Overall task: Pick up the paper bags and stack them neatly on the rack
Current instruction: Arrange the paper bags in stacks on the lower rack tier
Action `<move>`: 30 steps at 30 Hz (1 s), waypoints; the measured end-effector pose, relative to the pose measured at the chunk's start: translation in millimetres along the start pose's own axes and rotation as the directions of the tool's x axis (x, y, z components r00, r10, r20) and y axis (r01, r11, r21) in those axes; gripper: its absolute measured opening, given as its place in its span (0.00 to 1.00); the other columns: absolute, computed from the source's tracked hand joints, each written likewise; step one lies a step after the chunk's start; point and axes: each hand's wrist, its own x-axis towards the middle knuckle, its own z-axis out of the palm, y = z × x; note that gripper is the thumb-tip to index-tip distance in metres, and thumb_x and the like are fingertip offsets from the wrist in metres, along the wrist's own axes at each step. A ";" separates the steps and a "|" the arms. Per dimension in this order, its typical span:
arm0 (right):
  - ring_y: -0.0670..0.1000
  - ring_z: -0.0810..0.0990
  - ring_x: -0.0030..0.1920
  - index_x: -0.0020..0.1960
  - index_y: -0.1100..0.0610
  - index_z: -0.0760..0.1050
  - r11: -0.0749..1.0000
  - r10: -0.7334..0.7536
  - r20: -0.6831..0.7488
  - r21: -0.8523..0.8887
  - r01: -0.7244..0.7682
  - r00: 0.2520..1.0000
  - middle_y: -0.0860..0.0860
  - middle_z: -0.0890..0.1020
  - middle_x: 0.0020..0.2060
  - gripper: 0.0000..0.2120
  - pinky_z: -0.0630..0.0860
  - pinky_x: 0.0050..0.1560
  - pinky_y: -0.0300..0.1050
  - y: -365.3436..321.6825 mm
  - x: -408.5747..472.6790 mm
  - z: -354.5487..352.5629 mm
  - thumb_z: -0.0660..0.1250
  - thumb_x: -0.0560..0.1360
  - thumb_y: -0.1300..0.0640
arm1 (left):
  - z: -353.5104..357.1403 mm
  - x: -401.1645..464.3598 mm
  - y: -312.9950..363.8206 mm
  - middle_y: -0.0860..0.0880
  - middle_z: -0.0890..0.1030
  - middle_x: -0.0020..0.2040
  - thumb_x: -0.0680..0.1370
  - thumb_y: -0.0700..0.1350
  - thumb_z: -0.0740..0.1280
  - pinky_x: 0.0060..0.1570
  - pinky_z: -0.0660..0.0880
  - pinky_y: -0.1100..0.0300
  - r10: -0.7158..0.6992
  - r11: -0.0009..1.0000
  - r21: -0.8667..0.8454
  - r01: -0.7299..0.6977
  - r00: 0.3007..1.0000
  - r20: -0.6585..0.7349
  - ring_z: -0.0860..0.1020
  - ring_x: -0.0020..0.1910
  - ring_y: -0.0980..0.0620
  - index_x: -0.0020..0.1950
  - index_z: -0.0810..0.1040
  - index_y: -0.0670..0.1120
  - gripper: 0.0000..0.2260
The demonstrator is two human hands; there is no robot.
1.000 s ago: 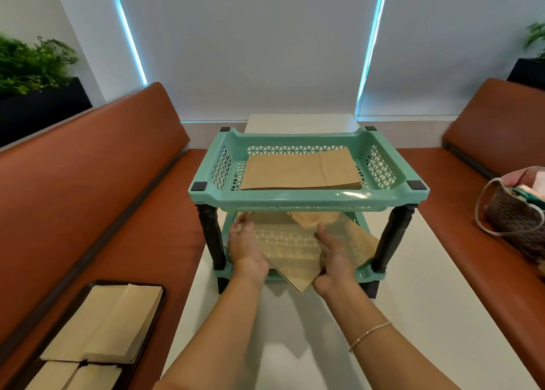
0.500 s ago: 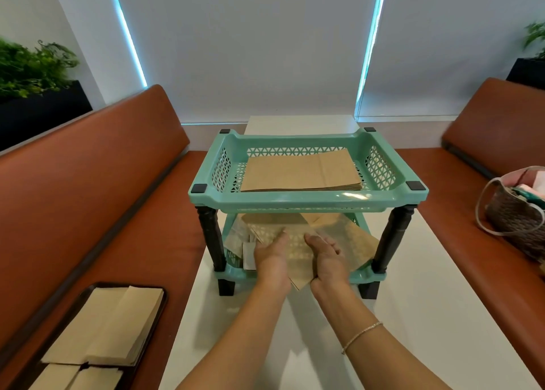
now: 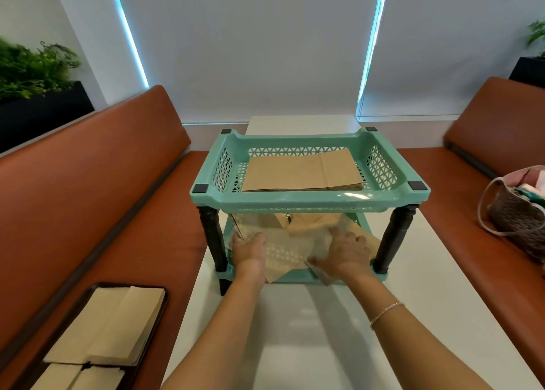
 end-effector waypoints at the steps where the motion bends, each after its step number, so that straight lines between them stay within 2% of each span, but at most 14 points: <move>1: 0.59 0.66 0.63 0.71 0.51 0.55 1.000 0.004 0.048 -0.031 -0.002 0.999 0.56 0.68 0.64 0.42 0.66 0.62 0.54 -0.2 1.4 1.2 0.70 0.66 0.37 | -0.6 -0.1 -0.2 0.42 0.78 0.56 0.75 0.36 0.62 0.58 0.75 0.44 0.003 1.000 0.023 -0.003 1.000 0.001 0.77 0.56 0.41 0.67 0.68 0.48 0.21; 4: 0.59 0.66 0.64 0.71 0.50 0.52 0.999 0.010 0.103 -0.052 -0.004 0.995 0.56 0.67 0.65 0.48 0.66 0.62 0.56 0.7 6.4 3.0 0.73 0.60 0.37 | -1.9 -2.1 0.1 0.44 0.76 0.59 0.76 0.38 0.64 0.59 0.74 0.46 -0.002 0.995 0.100 0.000 1.000 0.024 0.76 0.57 0.42 0.67 0.68 0.50 0.20; 10: 0.58 0.69 0.63 0.70 0.50 0.55 0.997 0.006 0.114 -0.075 0.003 0.993 0.53 0.70 0.62 0.53 0.68 0.61 0.55 3.6 12.6 0.9 0.74 0.53 0.34 | -2.3 -2.8 -3.4 0.43 0.78 0.58 0.75 0.39 0.65 0.57 0.76 0.44 -0.018 0.992 0.127 0.014 0.999 0.030 0.77 0.56 0.41 0.65 0.70 0.49 0.19; 12: 0.58 0.68 0.63 0.70 0.49 0.55 0.998 0.006 0.128 -0.069 0.003 0.992 0.53 0.67 0.64 0.53 0.68 0.61 0.55 5.2 13.9 -1.4 0.73 0.54 0.33 | -2.7 -2.7 -3.9 0.43 0.78 0.58 0.74 0.39 0.65 0.55 0.77 0.46 -0.021 0.991 0.136 0.015 0.999 0.036 0.77 0.55 0.42 0.66 0.71 0.49 0.20; 14: 0.58 0.68 0.62 0.71 0.51 0.54 0.999 0.002 0.117 -0.033 0.002 0.993 0.54 0.65 0.66 0.47 0.68 0.60 0.54 5.0 14.0 -4.7 0.73 0.61 0.37 | -2.9 -0.6 -5.4 0.43 0.77 0.58 0.75 0.39 0.66 0.51 0.78 0.49 -0.024 0.988 0.150 0.019 0.999 0.036 0.77 0.55 0.42 0.66 0.70 0.49 0.20; 16: 0.57 0.70 0.62 0.70 0.53 0.58 0.998 0.007 0.064 0.068 -0.011 0.998 0.54 0.69 0.64 0.33 0.67 0.60 0.52 3.3 15.8 -9.6 0.67 0.71 0.46 | -2.6 0.1 -6.1 0.42 0.78 0.57 0.75 0.39 0.65 0.50 0.77 0.50 -0.021 0.987 0.161 0.015 0.999 0.035 0.77 0.54 0.41 0.64 0.70 0.48 0.17; 18: 0.57 0.72 0.62 0.68 0.55 0.64 0.973 -0.007 0.001 0.229 0.007 1.000 0.55 0.73 0.62 0.21 0.68 0.60 0.51 2.2 17.1 -16.2 0.62 0.76 0.54 | -3.0 0.5 -6.5 0.42 0.78 0.57 0.76 0.39 0.65 0.52 0.77 0.50 -0.019 0.985 0.172 0.011 0.999 0.041 0.78 0.54 0.41 0.59 0.71 0.49 0.13; 21: 0.58 0.74 0.59 0.62 0.62 0.70 0.816 0.046 -0.100 0.578 0.020 0.994 0.58 0.76 0.58 0.14 0.70 0.61 0.50 1.4 15.3 -29.2 0.60 0.76 0.63 | -2.6 0.2 -7.6 0.44 0.78 0.55 0.77 0.38 0.64 0.49 0.76 0.53 -0.012 0.986 0.165 0.004 0.999 0.051 0.77 0.52 0.43 0.61 0.72 0.47 0.14; 23: 0.57 0.76 0.54 0.58 0.59 0.73 0.652 0.088 -0.018 0.757 -0.044 0.996 0.57 0.78 0.53 0.11 0.74 0.58 0.51 -1.1 12.0 -30.9 0.60 0.77 0.63 | -0.4 -1.4 -7.8 0.46 0.77 0.52 0.77 0.38 0.63 0.47 0.73 0.56 -0.006 0.986 0.166 -0.002 0.999 0.048 0.76 0.49 0.45 0.66 0.71 0.46 0.17; 24: 0.56 0.78 0.48 0.55 0.56 0.74 0.570 0.079 0.036 0.818 -0.075 0.996 0.57 0.79 0.49 0.08 0.77 0.53 0.51 -5.8 7.6 -29.5 0.60 0.78 0.60 | 1.1 -2.9 -7.2 0.47 0.76 0.50 0.77 0.38 0.63 0.45 0.71 0.58 -0.004 0.985 0.170 -0.004 0.999 0.046 0.75 0.46 0.47 0.67 0.70 0.46 0.18; 25: 0.54 0.79 0.44 0.54 0.53 0.74 0.536 0.064 0.081 0.838 -0.102 0.995 0.56 0.80 0.46 0.07 0.79 0.48 0.51 -10.2 4.4 -23.8 0.61 0.78 0.56 | 2.9 -5.0 -6.4 0.47 0.76 0.49 0.78 0.39 0.62 0.42 0.70 0.59 -0.012 0.985 0.173 0.004 0.999 0.045 0.74 0.44 0.48 0.67 0.69 0.47 0.17; 27: 0.55 0.80 0.45 0.60 0.50 0.74 0.596 0.013 0.116 0.797 -0.101 0.993 0.54 0.81 0.46 0.12 0.79 0.50 0.53 -17.7 0.5 -9.2 0.62 0.77 0.49 | 6.8 -10.2 -4.2 0.45 0.77 0.49 0.78 0.40 0.60 0.37 0.72 0.59 -0.069 0.991 0.120 0.062 0.996 0.055 0.75 0.42 0.47 0.66 0.70 0.46 0.16; 30: 0.55 0.78 0.55 0.63 0.51 0.73 0.657 -0.013 0.116 0.750 -0.079 0.993 0.53 0.80 0.52 0.15 0.75 0.57 0.49 -24.5 -9.5 1.6 0.64 0.77 0.52 | 9.4 -12.9 -4.1 0.40 0.79 0.51 0.79 0.44 0.58 0.36 0.77 0.55 -0.164 0.986 0.000 0.164 0.984 0.068 0.78 0.43 0.43 0.64 0.73 0.45 0.14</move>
